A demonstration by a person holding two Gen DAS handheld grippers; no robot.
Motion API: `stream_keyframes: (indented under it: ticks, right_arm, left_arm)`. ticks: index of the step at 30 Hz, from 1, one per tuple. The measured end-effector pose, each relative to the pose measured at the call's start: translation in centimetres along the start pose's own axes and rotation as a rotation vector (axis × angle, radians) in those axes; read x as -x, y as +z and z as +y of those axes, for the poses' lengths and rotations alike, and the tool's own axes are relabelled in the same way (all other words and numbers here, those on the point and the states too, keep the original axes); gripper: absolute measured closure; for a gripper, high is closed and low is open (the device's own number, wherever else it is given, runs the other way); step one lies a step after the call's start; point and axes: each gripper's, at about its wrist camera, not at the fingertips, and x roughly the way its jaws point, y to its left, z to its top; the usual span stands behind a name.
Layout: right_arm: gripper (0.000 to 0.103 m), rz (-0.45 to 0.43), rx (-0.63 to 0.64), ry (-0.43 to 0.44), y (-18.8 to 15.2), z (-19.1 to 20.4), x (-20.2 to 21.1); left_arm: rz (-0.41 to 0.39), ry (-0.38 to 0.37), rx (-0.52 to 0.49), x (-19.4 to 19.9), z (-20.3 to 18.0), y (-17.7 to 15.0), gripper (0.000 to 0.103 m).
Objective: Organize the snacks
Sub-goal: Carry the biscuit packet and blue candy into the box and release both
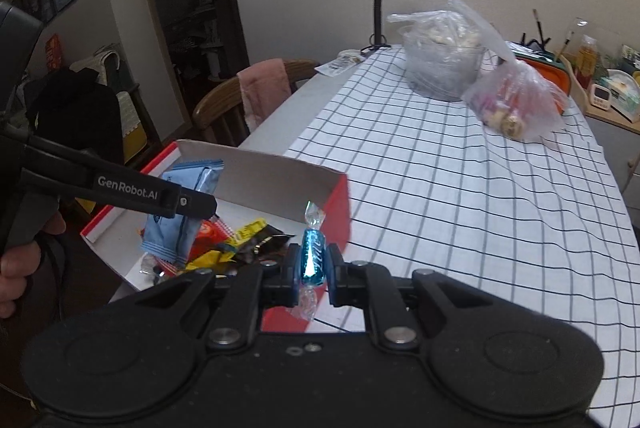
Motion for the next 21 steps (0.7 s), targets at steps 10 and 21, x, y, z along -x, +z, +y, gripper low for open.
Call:
stream_keyframes:
  ticks: [10, 21]
  right_arm:
    - [0.092, 0.038, 0.028, 0.019, 1.2, 4.4, -4.4]
    - [0.092, 0.127, 0.040, 0.022, 0.8, 7.1, -10.3]
  left_arm:
    - [0.012, 0.072, 0.031, -0.4, 6.4, 0.2, 0.056]
    - [0.082, 0.129, 0.032, -3.3, 10.2, -0.7, 0.056]
